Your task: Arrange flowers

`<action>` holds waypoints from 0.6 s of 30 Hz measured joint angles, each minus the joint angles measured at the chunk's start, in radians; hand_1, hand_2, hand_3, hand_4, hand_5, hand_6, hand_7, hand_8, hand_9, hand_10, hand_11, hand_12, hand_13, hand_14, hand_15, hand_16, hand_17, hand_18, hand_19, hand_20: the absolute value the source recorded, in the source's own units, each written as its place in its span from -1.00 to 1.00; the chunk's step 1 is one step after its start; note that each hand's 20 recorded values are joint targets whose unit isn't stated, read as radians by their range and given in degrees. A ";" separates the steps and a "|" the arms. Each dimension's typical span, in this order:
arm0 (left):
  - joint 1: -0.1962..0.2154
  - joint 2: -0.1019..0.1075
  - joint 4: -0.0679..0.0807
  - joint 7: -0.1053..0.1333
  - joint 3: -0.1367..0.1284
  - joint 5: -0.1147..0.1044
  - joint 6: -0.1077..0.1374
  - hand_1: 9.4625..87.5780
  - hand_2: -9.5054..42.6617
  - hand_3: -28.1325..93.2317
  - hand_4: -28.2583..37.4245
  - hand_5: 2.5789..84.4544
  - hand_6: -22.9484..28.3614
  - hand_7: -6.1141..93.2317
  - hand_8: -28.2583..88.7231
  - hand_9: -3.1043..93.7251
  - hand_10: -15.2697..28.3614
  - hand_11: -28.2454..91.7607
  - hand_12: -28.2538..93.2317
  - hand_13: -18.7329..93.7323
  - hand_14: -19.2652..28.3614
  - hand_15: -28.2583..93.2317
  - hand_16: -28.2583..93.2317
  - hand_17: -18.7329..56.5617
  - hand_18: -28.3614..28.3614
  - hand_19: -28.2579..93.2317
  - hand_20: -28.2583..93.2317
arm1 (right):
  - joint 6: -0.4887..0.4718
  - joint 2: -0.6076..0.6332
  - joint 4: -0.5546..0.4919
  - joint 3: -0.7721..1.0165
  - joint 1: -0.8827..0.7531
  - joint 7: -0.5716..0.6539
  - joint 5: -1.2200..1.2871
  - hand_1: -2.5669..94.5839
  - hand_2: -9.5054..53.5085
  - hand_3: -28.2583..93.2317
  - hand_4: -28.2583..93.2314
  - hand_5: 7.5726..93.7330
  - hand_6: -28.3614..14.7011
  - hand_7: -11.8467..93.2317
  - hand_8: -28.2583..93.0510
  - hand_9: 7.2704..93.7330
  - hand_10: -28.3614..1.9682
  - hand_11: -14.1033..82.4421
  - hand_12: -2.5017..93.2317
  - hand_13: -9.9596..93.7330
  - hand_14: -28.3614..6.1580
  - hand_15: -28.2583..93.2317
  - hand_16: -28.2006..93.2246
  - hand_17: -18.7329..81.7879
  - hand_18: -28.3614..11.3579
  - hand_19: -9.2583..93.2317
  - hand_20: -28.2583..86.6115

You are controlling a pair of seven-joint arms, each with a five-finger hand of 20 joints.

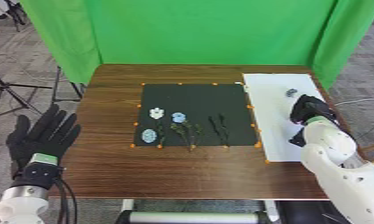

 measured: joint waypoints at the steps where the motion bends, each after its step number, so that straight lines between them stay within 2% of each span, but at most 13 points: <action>1: 0.000 0.000 0.000 -0.001 0.000 0.000 0.000 -0.57 -0.24 0.64 -1.00 -0.14 0.17 -0.48 -0.69 -0.26 0.35 -0.17 -0.35 -0.25 0.42 0.06 -0.68 -0.61 0.41 -0.05 -0.40 | 0.003 0.000 -0.024 0.010 -0.015 -0.002 -0.001 0.29 -1.00 0.67 -1.00 0.59 0.38 -0.23 -0.53 0.82 0.34 -0.57 -0.21 0.45 0.27 0.20 0.19 0.01 -0.62 0.79 0.24; 6: 0.000 0.000 0.000 0.000 0.001 0.000 -0.001 -0.56 -0.24 0.64 -1.00 -0.14 0.17 -0.48 -0.69 -0.26 0.35 -0.17 -0.35 -0.25 0.42 0.06 -0.67 -0.61 0.41 -0.05 -0.40 | 0.033 0.000 -0.173 0.040 -0.075 -0.037 -0.023 0.29 -1.00 0.67 -1.00 0.60 0.37 -0.24 -0.52 0.82 0.34 -0.57 -0.21 0.46 0.27 0.20 0.19 0.01 -0.62 0.79 0.25; 9: 0.001 -0.001 0.000 0.002 0.001 0.000 0.000 -0.56 -0.24 0.63 -1.00 -0.14 0.17 -0.48 -0.69 -0.26 0.35 -0.17 -0.35 -0.25 0.42 0.06 -0.67 -0.61 0.41 -0.05 -0.40 | 0.060 -0.004 -0.227 0.009 -0.061 -0.086 -0.019 0.29 -1.00 0.68 -1.00 0.60 0.37 -0.24 -0.52 0.82 0.33 -0.58 -0.20 0.45 0.28 0.19 0.20 0.02 -0.61 0.79 0.25; 14: -0.002 -0.001 0.001 0.000 0.007 0.000 0.000 -0.55 -0.19 0.64 -1.00 -0.14 0.17 -0.48 -0.69 -0.26 0.35 -0.17 -0.35 -0.25 0.42 0.06 -0.68 -0.61 0.41 -0.05 -0.40 | 0.077 -0.052 -0.227 -0.099 0.034 -0.158 0.073 0.28 -1.00 0.67 -1.00 0.58 0.37 -0.24 -0.50 0.80 0.33 -0.58 -0.21 0.45 0.28 0.19 0.20 0.01 -0.60 0.79 0.25; 18: -0.023 -0.001 0.011 -0.005 0.030 -0.001 0.000 -0.55 -0.20 0.64 -1.00 -0.14 0.17 -0.48 -0.69 -0.26 0.35 -0.16 -0.35 -0.25 0.41 0.06 -0.67 -0.61 0.41 -0.05 -0.40 | 0.073 -0.125 -0.196 -0.180 0.099 -0.200 0.085 0.29 -0.99 0.67 -1.00 0.58 0.37 -0.24 -0.51 0.80 0.34 -0.58 -0.21 0.44 0.28 0.19 0.20 0.01 -0.60 0.78 0.25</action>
